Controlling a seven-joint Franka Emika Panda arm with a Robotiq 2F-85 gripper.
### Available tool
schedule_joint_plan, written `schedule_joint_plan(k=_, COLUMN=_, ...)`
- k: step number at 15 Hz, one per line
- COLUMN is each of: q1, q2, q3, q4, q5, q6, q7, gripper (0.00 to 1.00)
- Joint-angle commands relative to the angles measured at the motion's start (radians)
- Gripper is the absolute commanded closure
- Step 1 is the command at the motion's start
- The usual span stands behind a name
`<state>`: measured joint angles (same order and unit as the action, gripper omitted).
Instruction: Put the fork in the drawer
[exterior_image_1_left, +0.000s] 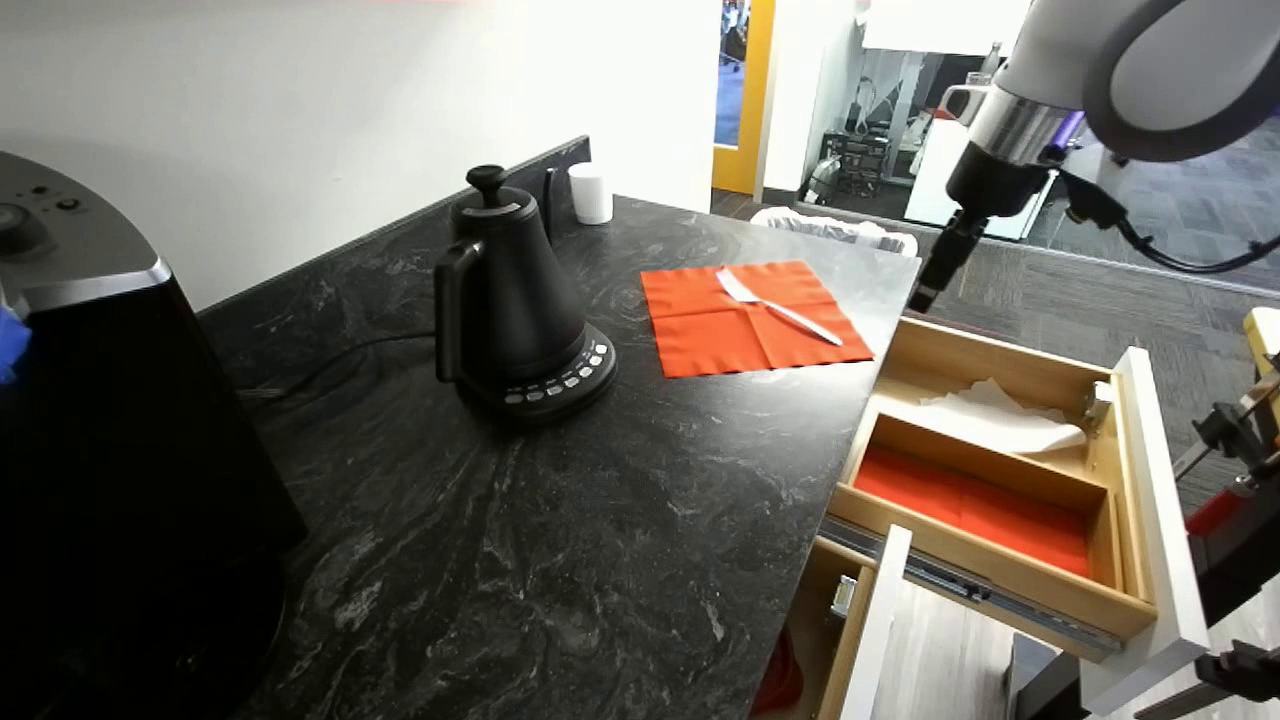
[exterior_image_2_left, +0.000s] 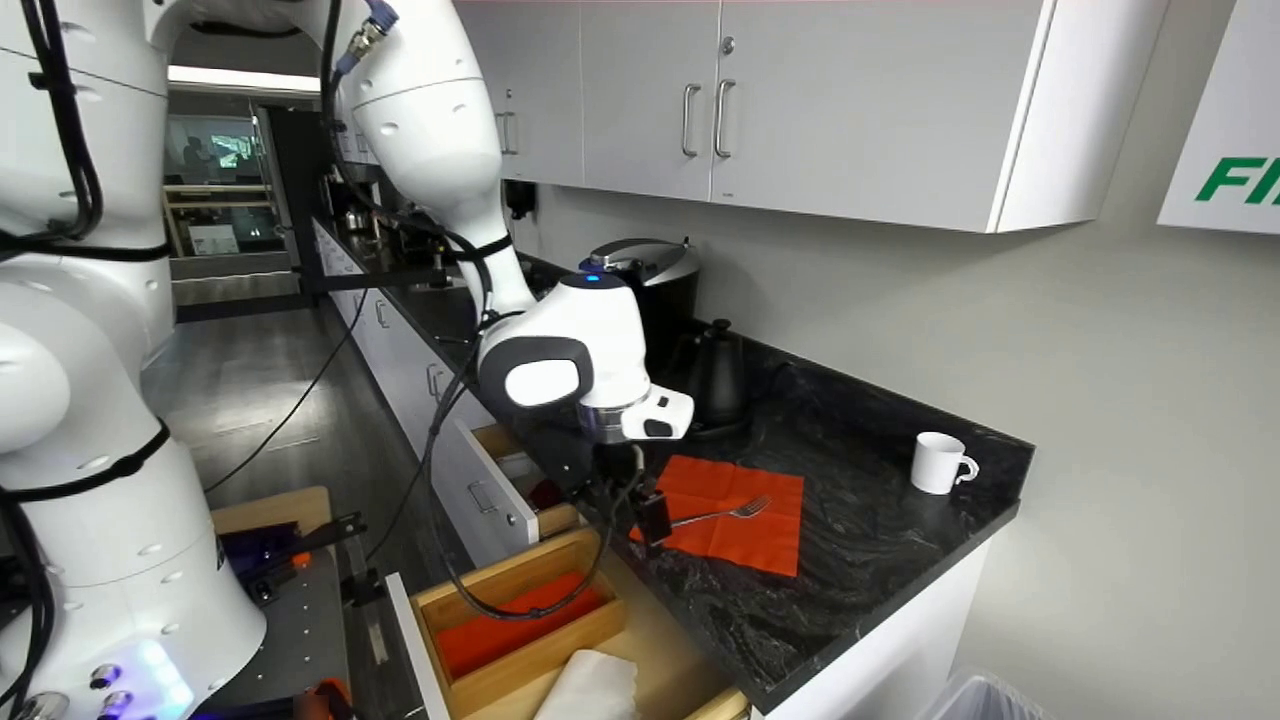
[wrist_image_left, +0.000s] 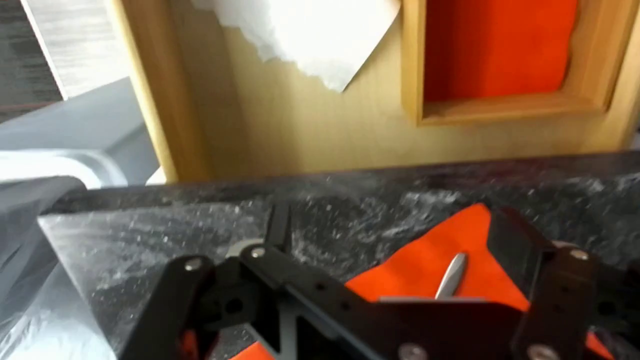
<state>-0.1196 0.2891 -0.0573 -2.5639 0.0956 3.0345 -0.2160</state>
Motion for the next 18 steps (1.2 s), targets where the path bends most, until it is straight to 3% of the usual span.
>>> schedule_joint_plan(k=1, q1=-0.012, q2=0.163, q3=-0.01, q4=0.21, q5=-0.046, q6=0.006, q7=0.042, gripper=0.0)
schedule_joint_plan(k=5, q1=-0.007, q2=0.295, q3=0.018, q4=0.356, q5=-0.059, q6=0.005, q7=0.045, gripper=0.0)
schedule_joint_plan(k=10, q1=0.053, q2=0.374, q3=-0.04, q4=0.467, q5=-0.096, q6=0.032, q7=0.096, gripper=0.0)
schedule_joint_plan(k=14, q1=0.077, q2=0.389, q3=-0.066, q4=0.509, q5=-0.107, q6=0.052, q7=0.124, gripper=0.0)
schedule_joint_plan(k=18, q1=0.066, q2=0.38, q3=-0.039, q4=0.513, q5=-0.097, q6=0.016, q7=0.13, gripper=0.0)
